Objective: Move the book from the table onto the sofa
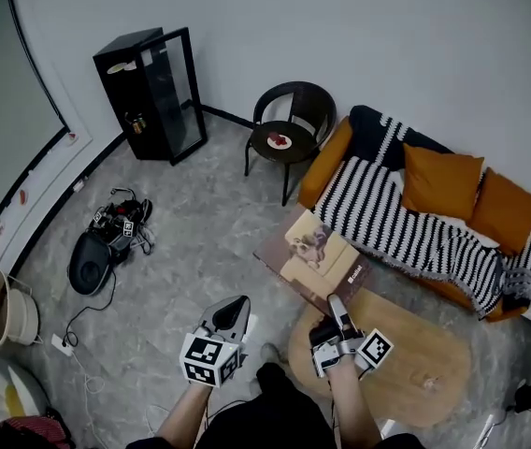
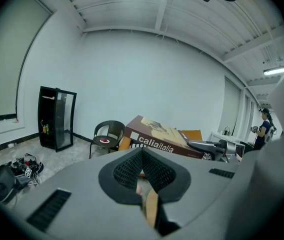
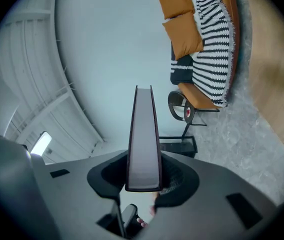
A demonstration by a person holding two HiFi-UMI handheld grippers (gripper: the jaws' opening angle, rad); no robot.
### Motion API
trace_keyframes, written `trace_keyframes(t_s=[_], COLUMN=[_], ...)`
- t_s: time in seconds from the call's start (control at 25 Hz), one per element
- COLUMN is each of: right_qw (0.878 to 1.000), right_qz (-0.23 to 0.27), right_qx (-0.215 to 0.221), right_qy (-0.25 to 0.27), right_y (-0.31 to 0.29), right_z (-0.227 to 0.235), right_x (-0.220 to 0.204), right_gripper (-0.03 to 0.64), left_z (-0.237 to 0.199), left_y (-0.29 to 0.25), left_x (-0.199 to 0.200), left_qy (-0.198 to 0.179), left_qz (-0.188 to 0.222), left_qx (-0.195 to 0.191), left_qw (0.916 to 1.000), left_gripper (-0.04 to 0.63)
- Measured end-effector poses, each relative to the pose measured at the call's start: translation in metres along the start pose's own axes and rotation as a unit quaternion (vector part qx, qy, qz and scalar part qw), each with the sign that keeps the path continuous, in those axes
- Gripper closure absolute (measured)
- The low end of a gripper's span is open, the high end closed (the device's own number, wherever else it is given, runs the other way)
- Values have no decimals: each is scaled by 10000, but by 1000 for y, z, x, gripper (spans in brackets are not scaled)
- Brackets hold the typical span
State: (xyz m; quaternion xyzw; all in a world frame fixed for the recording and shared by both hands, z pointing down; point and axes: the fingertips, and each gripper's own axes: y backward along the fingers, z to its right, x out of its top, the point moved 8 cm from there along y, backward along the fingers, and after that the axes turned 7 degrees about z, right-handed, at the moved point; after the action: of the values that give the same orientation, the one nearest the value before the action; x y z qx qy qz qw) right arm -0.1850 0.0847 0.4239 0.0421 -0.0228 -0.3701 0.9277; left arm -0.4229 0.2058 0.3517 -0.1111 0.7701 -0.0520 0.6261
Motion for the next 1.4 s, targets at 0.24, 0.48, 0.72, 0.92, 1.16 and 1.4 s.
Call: trace_keyframes(t_s=[0.24, 0.48, 0.72, 0.92, 1.16, 1.4], right_qw=[9998, 9996, 9986, 9969, 9922, 9847], right_qz=[153, 251, 485, 752, 1221, 1723], right_qx=[-36, -72, -109, -128, -190, -243], right_qy=[-75, -123, -161, -178, -147, -16], right_y=[-52, -90, -117, -147, -196, -249], right_z=[13, 19, 27, 38, 42, 42], right_x=[32, 56, 76, 84, 91, 97], right_gripper=[462, 462, 462, 462, 462, 462], left_z=[-16, -31, -43, -63, -97, -137], left_y=[-72, -127, -177, -225, -292, -349], left_x=[19, 35, 48, 53, 72, 97], left_qy=[5, -139, -280, -404, -499, -576], left_qz=[-112, -227, -348, -416, -454, -491], left_qx=[-149, -282, -535, -896, -1362, -1821], left_qw=[9998, 9992, 9976, 9943, 9884, 9804], left_gripper=[581, 581, 581, 581, 581, 581])
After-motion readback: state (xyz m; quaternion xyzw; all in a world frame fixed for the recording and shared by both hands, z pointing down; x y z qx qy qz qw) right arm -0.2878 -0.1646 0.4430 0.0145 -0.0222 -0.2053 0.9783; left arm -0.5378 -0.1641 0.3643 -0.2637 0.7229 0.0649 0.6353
